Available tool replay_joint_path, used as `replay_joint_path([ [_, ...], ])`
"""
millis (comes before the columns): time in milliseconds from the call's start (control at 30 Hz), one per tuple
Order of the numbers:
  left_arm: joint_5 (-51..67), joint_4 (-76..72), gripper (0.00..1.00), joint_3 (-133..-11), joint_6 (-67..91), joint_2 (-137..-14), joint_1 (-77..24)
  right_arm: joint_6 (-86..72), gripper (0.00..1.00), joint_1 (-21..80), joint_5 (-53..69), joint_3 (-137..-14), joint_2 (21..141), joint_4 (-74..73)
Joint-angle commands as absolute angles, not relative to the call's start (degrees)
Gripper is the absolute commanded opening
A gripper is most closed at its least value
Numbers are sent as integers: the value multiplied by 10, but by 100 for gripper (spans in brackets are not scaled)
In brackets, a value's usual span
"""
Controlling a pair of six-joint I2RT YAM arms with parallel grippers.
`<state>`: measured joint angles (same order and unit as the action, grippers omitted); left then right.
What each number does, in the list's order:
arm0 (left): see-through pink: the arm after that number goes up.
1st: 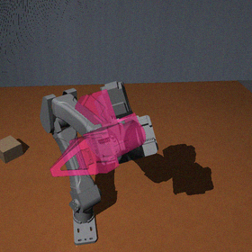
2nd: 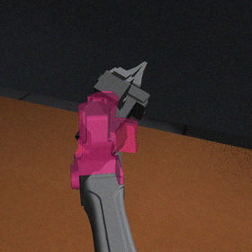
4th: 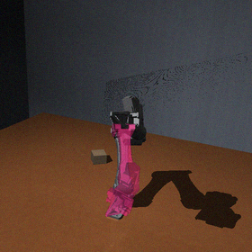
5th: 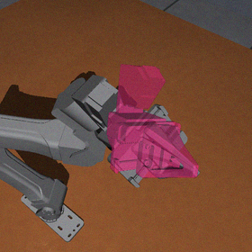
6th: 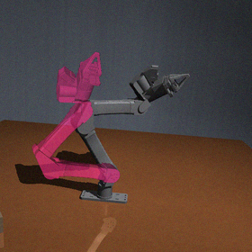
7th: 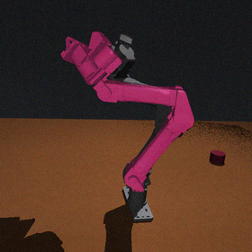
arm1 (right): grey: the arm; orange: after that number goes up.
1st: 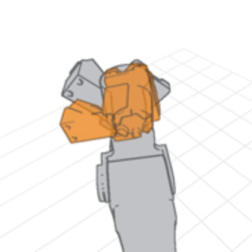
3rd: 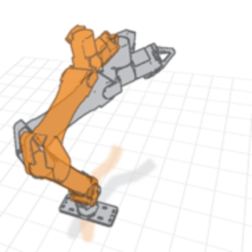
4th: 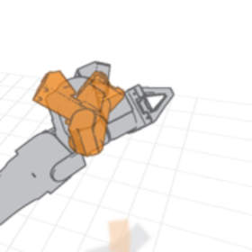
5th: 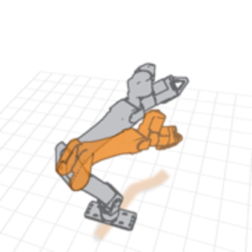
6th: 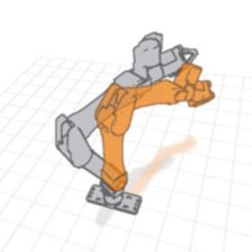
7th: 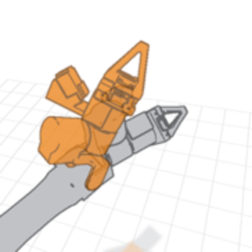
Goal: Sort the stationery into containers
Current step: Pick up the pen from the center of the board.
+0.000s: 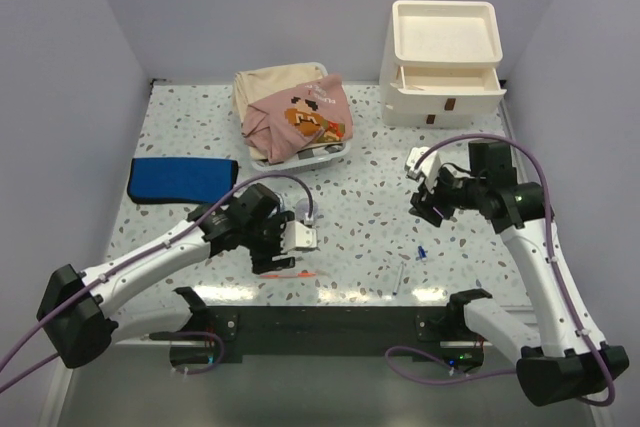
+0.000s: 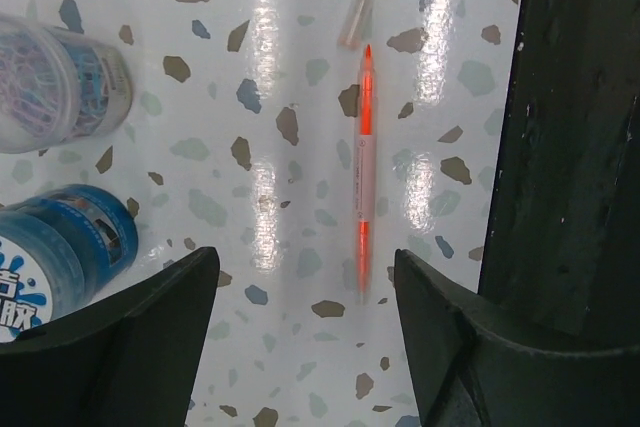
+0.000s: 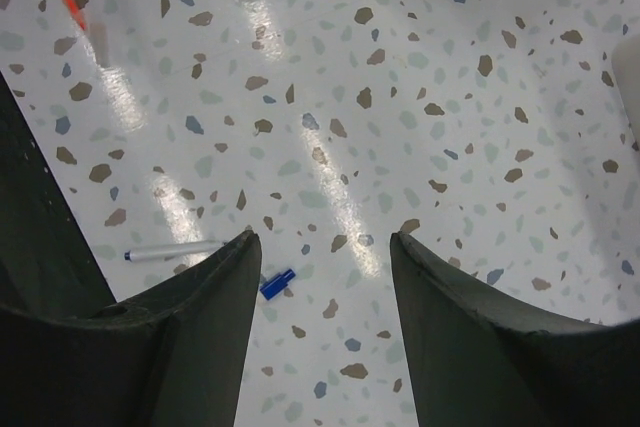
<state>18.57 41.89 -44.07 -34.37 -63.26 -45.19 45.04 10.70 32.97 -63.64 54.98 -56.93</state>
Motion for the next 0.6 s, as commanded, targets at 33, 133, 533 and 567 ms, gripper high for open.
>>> replay_joint_path([
  [33, 172, 403, 75, -419, -371, -646, -482, 435, 58, 108, 373, -617, 557, -474],
  [133, 166, 383, 72, -405, -358, -662, -497, 427, 58, 109, 382, -606, 559, -453],
  [533, 166, 327, 65, -414, -323, -737, -513, 389, 57, 108, 399, -550, 548, -373],
  [567, 168, 323, 64, -413, -321, -741, -517, 388, 57, 109, 398, -549, 549, -372],
])
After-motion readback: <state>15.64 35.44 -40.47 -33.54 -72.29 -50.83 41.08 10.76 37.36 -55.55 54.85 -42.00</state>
